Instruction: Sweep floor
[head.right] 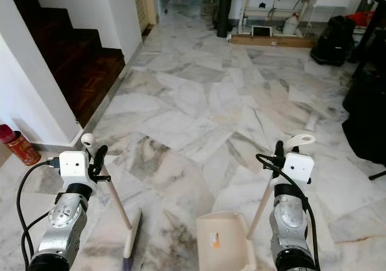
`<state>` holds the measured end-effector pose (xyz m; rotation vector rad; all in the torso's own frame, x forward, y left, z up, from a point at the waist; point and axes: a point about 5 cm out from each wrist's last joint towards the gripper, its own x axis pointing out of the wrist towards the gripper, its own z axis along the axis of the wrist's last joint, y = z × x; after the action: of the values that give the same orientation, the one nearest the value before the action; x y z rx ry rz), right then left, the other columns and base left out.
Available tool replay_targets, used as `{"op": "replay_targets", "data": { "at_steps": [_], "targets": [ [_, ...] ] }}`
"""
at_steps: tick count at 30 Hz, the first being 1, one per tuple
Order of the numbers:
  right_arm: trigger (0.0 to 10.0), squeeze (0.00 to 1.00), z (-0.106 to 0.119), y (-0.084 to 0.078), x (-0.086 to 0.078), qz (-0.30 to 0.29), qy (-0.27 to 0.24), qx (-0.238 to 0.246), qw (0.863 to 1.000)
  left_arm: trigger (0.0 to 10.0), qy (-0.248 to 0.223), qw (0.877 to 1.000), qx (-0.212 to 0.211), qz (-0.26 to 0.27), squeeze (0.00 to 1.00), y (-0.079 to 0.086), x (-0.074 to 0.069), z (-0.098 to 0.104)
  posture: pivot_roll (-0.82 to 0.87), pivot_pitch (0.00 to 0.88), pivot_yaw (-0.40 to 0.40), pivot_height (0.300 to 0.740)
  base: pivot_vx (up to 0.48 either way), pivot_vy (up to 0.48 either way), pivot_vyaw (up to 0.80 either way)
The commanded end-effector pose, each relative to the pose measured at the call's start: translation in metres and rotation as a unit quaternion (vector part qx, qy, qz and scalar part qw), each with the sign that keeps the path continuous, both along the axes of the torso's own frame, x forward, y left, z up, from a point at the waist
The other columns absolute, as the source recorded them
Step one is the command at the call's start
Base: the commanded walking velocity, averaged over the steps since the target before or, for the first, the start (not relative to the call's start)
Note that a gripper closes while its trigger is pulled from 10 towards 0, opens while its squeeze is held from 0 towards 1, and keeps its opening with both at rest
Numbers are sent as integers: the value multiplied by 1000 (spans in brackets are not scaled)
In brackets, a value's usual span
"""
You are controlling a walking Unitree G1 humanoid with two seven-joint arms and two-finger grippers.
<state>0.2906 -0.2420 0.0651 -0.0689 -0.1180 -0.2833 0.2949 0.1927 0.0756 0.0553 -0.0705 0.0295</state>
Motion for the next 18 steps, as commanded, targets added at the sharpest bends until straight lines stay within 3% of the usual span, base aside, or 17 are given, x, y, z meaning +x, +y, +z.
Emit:
{"op": "replay_targets", "data": {
  "at_steps": [1, 18],
  "targets": [
    [10000, 0, 13, -3, 3, -3, -30, -6, 1000, 10000, -23, 1000, 10, -8, 0, -1, 1, 8, -27, 0, 9, 740, 315, 0, 0],
    [10000, 0, 15, 1, 9, 8, -27, -3, 1000, 10000, -23, 1000, 11, 4, 0, 2, 5, 9, -12, 0, -6, 740, 339, 0, 0]
  ]
}}
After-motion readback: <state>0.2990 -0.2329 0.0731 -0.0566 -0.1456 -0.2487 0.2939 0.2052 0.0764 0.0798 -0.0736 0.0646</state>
